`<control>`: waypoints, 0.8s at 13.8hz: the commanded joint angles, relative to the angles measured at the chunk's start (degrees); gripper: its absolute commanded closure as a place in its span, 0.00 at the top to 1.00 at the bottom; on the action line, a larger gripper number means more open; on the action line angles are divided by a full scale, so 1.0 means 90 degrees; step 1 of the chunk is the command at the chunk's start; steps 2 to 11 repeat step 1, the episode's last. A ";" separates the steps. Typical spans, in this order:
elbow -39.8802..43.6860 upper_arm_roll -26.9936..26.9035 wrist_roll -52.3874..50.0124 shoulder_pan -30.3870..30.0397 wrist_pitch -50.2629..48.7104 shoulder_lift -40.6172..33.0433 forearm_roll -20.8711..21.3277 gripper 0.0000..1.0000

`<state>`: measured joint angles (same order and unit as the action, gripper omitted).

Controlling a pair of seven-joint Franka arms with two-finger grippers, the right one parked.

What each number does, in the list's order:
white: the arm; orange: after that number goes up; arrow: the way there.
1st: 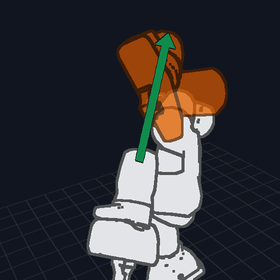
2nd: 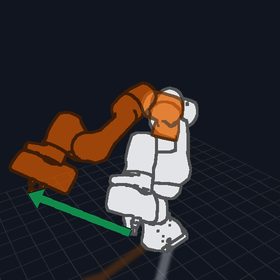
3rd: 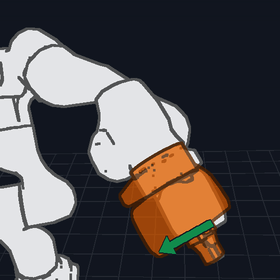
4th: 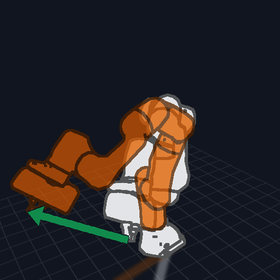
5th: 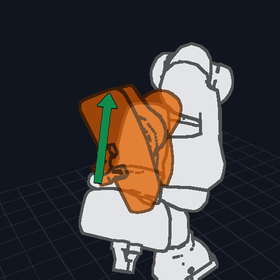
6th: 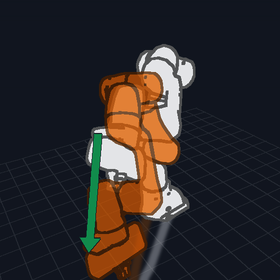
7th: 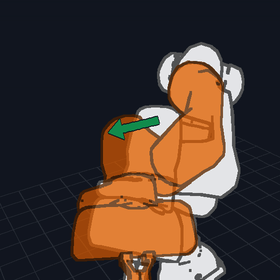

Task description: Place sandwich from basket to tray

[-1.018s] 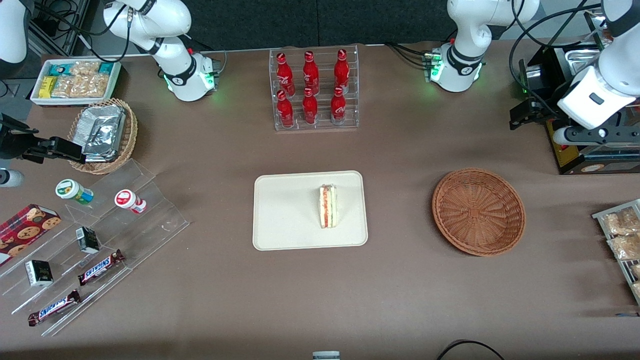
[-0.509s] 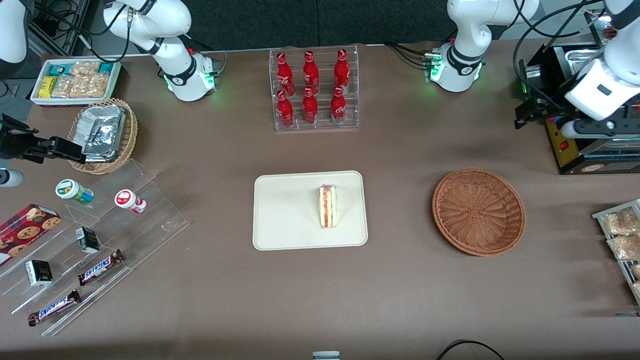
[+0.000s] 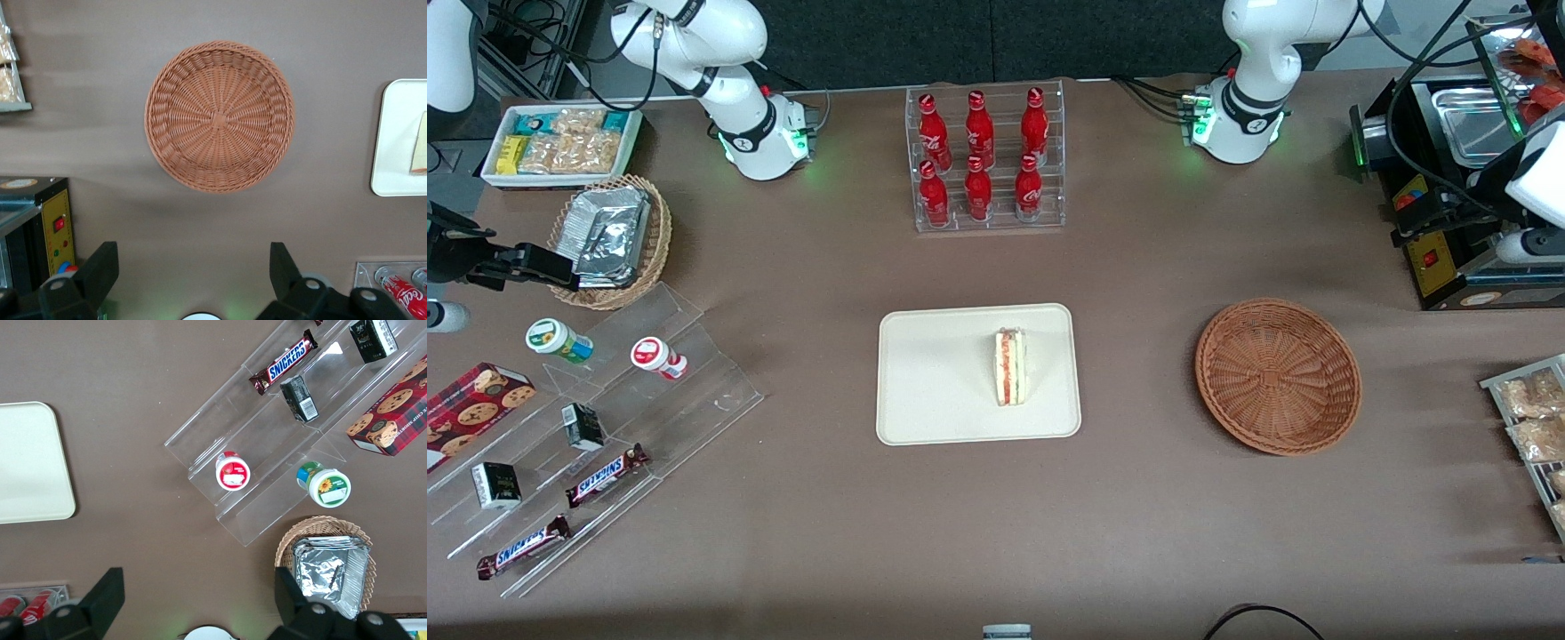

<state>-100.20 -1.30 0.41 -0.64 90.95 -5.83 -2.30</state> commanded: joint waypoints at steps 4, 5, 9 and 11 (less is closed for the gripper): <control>0.0352 0.0154 0.0062 0.0022 -0.0047 0.0238 0.0011 1.00; 0.0352 0.0154 0.0062 0.0022 -0.0047 0.0238 0.0011 1.00; 0.0352 0.0154 0.0062 0.0022 -0.0047 0.0238 0.0011 1.00; 0.0352 0.0154 0.0062 0.0022 -0.0047 0.0238 0.0011 1.00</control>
